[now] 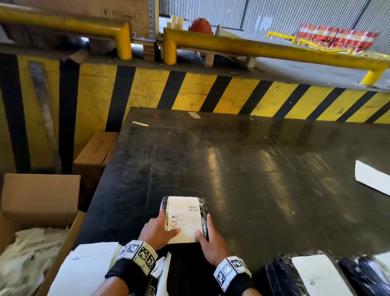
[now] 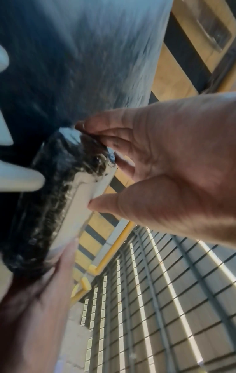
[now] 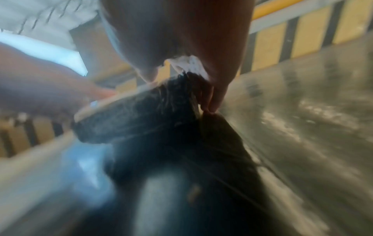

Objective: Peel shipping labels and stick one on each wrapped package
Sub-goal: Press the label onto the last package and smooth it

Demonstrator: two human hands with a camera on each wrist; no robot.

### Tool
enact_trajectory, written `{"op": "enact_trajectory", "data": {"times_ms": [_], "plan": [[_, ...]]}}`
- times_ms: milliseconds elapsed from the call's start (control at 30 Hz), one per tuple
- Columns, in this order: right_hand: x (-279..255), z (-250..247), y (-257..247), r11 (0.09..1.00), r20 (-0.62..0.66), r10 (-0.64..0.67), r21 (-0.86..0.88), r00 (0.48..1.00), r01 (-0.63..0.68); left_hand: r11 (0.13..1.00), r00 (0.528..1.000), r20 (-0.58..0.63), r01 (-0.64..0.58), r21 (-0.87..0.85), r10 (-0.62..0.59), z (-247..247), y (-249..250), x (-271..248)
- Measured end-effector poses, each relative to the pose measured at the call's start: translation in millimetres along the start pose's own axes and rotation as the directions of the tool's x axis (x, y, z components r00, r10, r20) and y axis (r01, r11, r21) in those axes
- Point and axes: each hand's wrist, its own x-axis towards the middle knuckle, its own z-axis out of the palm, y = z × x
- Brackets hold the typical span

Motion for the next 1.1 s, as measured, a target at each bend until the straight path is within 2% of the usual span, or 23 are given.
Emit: {"op": "enact_trajectory", "data": {"times_ms": [100,267,333,433,533,633,700,867,900,967,1033,1100], "plan": [[-6.4,-9.4,-6.9,0.993,-0.059,0.041,0.117,0.997,-0.034,0.996,1.000,-0.021,-0.012,-0.092,0.011,-14.0,11.5,-5.1],[-26.7,-26.1,-11.8,0.927,-0.119,0.082,0.374,0.990,-0.032,0.998,0.997,-0.082,0.007,-0.064,-0.012,-26.2,37.7,-23.8],[-38.8,-29.8,-11.3,0.904,-0.116,0.082,0.426,0.990,-0.025,0.996,0.997,-0.082,0.003,-0.091,-0.011,-23.8,41.4,-34.6],[-68.3,-39.2,-6.6,0.875,-0.148,0.064,0.484,0.987,0.016,0.979,0.997,-0.078,-0.036,-0.202,0.020,-14.6,42.2,-55.9],[-95.6,-54.0,-2.6,0.850,-0.224,0.034,0.519,0.974,0.090,0.931,0.989,-0.133,-0.107,-0.350,0.064,-0.9,50.2,-83.9],[-120.1,-76.3,6.5,0.821,-0.298,-0.008,0.543,0.954,0.176,0.883,0.957,-0.248,-0.242,-0.403,0.149,12.2,70.5,-114.9],[-133.7,-93.0,14.9,0.808,-0.335,-0.035,0.545,0.941,0.224,0.856,0.919,-0.334,-0.337,-0.392,0.209,20.4,83.8,-129.5],[-169.5,-145.1,65.8,0.741,-0.365,-0.058,0.608,0.929,0.285,0.725,0.833,-0.503,-0.492,-0.481,0.231,69.5,122.2,-155.2],[-177.5,-157.2,80.5,0.741,-0.357,-0.060,0.610,0.932,0.281,0.730,0.835,-0.503,-0.485,-0.481,0.224,87.4,130.2,-158.8],[-193.8,-178.7,104.7,0.726,-0.335,-0.061,0.632,0.940,0.272,0.813,0.867,-0.444,-0.420,-0.403,0.228,122.0,142.7,-165.1],[-203.3,-196.2,127.0,0.739,-0.329,-0.066,0.618,0.942,0.268,0.919,0.923,-0.326,-0.296,-0.260,0.205,152.1,148.5,-168.1],[-213.4,-210.4,146.7,0.764,-0.325,-0.047,0.598,0.945,0.244,0.982,0.969,-0.208,-0.155,-0.111,0.130,180.4,148.1,-172.2]]}}
